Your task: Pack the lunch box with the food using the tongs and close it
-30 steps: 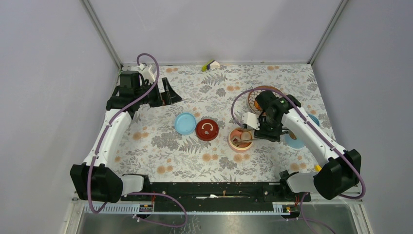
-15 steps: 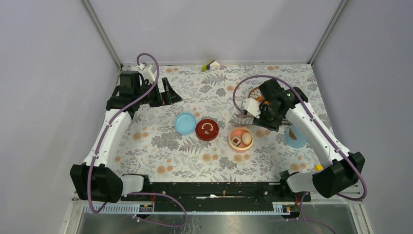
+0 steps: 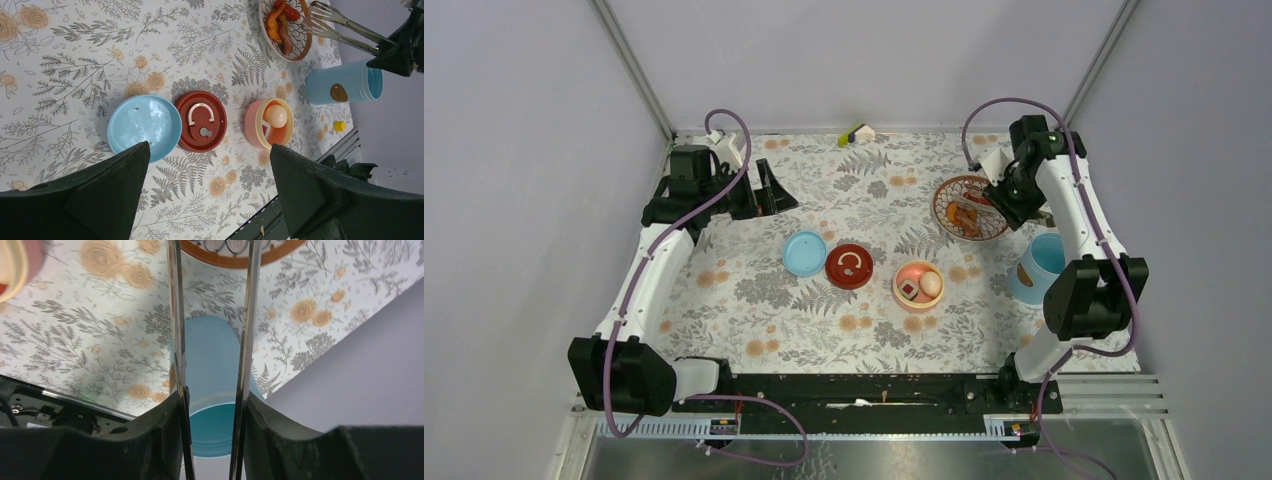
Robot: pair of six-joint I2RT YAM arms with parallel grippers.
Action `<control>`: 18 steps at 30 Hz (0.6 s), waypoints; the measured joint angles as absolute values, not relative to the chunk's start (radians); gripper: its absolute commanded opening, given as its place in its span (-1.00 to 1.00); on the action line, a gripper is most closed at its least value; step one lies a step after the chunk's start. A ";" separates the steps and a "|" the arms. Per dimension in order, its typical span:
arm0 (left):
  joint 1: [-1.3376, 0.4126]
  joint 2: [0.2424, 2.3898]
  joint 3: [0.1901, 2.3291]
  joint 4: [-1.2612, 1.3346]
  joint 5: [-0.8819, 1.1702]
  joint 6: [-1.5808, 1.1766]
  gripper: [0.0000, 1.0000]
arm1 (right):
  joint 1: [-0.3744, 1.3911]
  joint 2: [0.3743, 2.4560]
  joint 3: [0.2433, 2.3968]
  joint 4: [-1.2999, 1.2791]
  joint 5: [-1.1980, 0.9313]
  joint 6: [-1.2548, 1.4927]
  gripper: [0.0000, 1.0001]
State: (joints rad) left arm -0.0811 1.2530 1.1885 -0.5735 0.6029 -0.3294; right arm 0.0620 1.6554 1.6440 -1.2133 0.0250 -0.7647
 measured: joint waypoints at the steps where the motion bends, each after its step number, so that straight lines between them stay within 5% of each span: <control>1: -0.081 1.253 1.188 -0.574 0.603 -0.329 0.98 | 0.047 1.666 1.647 -1.213 0.033 -0.764 -0.08; 18: -0.079 1.253 1.188 -0.574 0.607 -0.329 0.98 | 0.017 1.756 1.660 -1.159 0.233 -0.892 -0.12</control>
State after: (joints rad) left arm -0.0792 1.2530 1.1885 -0.5735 0.6071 -0.3294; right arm 0.0166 1.7561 1.6596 -1.1591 0.2329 -0.8917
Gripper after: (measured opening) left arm 0.989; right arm 0.447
